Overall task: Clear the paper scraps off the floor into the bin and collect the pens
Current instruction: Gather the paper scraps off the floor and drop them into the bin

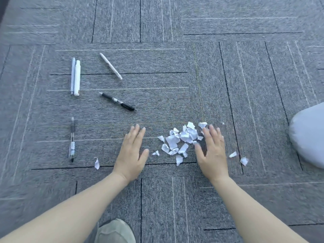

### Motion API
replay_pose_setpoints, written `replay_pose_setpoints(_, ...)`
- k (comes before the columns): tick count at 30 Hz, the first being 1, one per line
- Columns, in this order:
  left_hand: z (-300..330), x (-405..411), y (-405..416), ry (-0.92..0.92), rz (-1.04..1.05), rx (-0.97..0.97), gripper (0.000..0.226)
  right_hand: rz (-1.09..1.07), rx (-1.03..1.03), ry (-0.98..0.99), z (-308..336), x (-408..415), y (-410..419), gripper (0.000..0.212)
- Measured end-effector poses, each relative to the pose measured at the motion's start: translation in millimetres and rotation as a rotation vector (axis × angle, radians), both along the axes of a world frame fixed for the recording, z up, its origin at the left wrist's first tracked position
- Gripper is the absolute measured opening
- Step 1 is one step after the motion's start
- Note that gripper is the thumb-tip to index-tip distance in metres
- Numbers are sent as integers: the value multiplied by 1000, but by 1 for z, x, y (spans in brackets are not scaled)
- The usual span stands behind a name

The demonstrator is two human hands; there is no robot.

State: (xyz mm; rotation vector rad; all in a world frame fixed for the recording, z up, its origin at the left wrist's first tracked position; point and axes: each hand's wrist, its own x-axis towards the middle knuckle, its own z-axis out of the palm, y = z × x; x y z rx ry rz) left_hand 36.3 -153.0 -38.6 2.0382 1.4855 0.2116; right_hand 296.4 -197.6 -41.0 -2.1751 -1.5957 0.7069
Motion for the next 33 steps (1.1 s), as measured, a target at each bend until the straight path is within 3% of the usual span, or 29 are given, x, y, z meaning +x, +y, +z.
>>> replay_pose_setpoints(4,10,37,4,-91,-197,-55,61,185,128,88,7,-26,1,50)
replay_pose_setpoints(6,20,40,3,-166,-169,-34,57,119,171,37,7,-15,11,49)
replay_pose_setpoints(9,27,12,-5,-101,-37,86,57,-30,23,-28,7,14,31,57)
replay_pose_setpoints(13,18,-54,-32,113,260,170,69,137,-63,-18,3,15,37,60)
replay_pose_setpoints(16,8,-71,-53,99,513,137,74,251,-9,68,2,-11,27,58)
replay_pose_setpoints(20,-1,-56,-56,-43,619,48,68,212,55,196,4,-38,21,57)
replay_pose_setpoints(24,-2,-30,-61,-138,519,21,62,183,25,167,2,-48,27,54)
replay_pose_setpoints(30,9,15,-50,-266,145,-16,64,351,51,193,13,-64,29,50)
replay_pose_setpoints(33,6,4,-42,-12,-25,103,81,229,162,96,15,-42,31,49)
